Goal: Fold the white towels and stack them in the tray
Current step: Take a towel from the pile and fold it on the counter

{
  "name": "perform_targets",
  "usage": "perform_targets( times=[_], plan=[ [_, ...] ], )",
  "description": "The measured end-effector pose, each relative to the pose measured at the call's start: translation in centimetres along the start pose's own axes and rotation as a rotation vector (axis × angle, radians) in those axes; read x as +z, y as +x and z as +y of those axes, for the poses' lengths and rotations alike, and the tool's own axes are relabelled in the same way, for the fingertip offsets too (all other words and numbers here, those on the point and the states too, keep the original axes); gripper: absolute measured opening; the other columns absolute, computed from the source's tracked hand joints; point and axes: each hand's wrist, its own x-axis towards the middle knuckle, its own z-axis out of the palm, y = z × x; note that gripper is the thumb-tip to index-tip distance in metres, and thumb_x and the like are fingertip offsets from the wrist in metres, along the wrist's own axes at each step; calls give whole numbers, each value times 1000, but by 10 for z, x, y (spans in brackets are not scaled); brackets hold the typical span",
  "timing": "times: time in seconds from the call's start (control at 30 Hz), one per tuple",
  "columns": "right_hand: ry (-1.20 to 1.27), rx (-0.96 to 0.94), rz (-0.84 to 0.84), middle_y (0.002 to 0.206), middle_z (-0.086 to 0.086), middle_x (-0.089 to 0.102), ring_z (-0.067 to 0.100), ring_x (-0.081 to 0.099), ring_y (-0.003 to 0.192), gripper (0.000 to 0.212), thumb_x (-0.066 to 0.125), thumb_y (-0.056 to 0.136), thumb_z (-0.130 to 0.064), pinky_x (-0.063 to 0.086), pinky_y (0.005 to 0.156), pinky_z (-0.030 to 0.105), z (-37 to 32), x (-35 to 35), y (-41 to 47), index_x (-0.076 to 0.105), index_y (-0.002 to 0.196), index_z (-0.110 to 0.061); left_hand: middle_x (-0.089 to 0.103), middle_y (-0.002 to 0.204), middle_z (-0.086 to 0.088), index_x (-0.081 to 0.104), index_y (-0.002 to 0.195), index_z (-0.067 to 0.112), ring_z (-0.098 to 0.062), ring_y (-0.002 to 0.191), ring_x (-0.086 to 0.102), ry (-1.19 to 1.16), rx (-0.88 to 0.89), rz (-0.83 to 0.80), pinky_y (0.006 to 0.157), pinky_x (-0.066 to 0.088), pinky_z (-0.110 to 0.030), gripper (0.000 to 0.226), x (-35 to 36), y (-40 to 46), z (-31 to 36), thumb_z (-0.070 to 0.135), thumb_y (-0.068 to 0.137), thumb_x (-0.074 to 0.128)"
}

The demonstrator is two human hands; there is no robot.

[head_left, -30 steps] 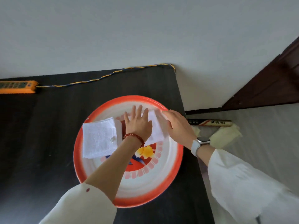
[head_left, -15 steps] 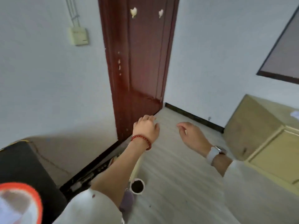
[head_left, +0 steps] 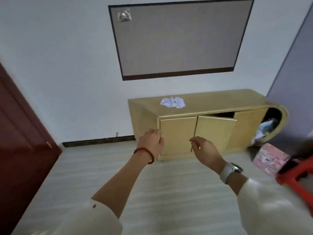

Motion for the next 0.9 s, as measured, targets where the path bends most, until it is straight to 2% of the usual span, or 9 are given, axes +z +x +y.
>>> perform_targets(
  times=[0.23, 0.53, 0.77, 0.9],
  plan=[
    [-51, 93, 37, 109, 10, 66, 27, 61, 99, 27, 44, 92, -10, 46, 83, 30, 128, -37, 144, 62, 113, -9, 53, 129, -8, 50, 127, 14, -25, 117, 50, -62, 97, -60, 96, 42, -36, 36, 89, 200, 69, 23, 93, 43],
    [-53, 170, -104, 100, 8, 69, 24, 63, 92, 26, 45, 91, -11, 49, 82, 34, 234, -58, 333, 63, 109, -11, 54, 123, -7, 56, 119, 14, -25, 110, 54, -106, 22, -135, 94, 43, -33, 30, 156, 415, 98, 20, 90, 49],
    [13, 119, -272, 102, 8, 69, 26, 61, 96, 24, 46, 91, -12, 44, 84, 32, 314, -13, 479, 64, 106, -10, 55, 119, -4, 56, 119, 16, -23, 108, 54, -107, -163, -120, 89, 43, -31, 30, 236, 538, 77, 18, 90, 49],
    [42, 66, -408, 106, 9, 68, 27, 61, 98, 25, 45, 92, -10, 41, 82, 27, 365, 22, 563, 63, 109, -8, 48, 129, -5, 48, 128, 16, -23, 114, 51, -172, -381, -96, 93, 43, -34, 38, 288, 607, 61, 16, 90, 50]
  ],
)
